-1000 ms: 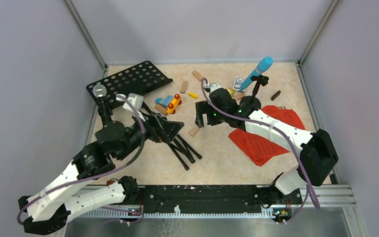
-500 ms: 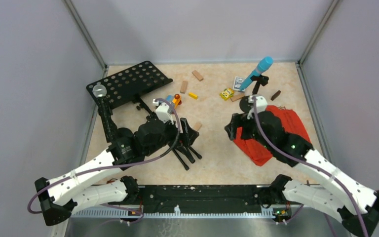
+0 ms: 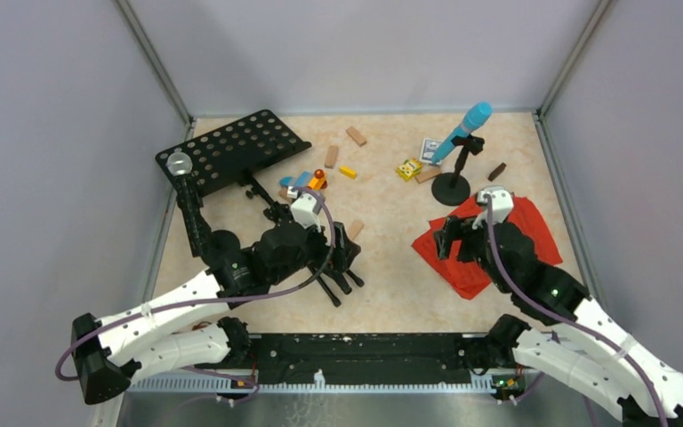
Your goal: Pack up the instrument practice props
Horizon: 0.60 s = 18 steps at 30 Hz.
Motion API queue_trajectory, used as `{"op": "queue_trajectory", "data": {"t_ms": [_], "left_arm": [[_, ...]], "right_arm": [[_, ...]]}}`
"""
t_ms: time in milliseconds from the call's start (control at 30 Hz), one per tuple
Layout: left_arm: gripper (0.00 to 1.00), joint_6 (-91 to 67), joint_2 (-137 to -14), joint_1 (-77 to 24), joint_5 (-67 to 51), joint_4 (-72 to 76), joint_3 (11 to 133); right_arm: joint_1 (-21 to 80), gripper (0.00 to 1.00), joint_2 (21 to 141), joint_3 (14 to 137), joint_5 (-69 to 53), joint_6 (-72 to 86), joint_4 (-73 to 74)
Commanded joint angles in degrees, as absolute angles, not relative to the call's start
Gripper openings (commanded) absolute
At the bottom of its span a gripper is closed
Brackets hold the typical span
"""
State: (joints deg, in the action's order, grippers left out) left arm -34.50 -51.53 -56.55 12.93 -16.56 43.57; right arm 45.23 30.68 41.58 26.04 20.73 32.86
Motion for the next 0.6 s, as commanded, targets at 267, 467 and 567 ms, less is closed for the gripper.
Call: {"op": "queue_trajectory", "data": {"t_ms": [267, 467, 567], "left_arm": [[0.99, -32.89, -53.58, -45.73, 7.55, -13.62, 41.08], [0.99, -28.51, -52.85, -42.01, 9.12, -15.36, 39.47], [0.99, -25.44, -51.46, -42.01, 10.65, -15.72, 38.72]], "right_arm": [[14.48, 0.82, 44.13, 38.52, -8.01, 23.64, 19.13], [13.76, 0.82, 46.73, 38.65, 3.86, 20.59, 13.46], [13.71, 0.80, 46.46, 33.88, 6.88, 18.29, 2.22]]}}
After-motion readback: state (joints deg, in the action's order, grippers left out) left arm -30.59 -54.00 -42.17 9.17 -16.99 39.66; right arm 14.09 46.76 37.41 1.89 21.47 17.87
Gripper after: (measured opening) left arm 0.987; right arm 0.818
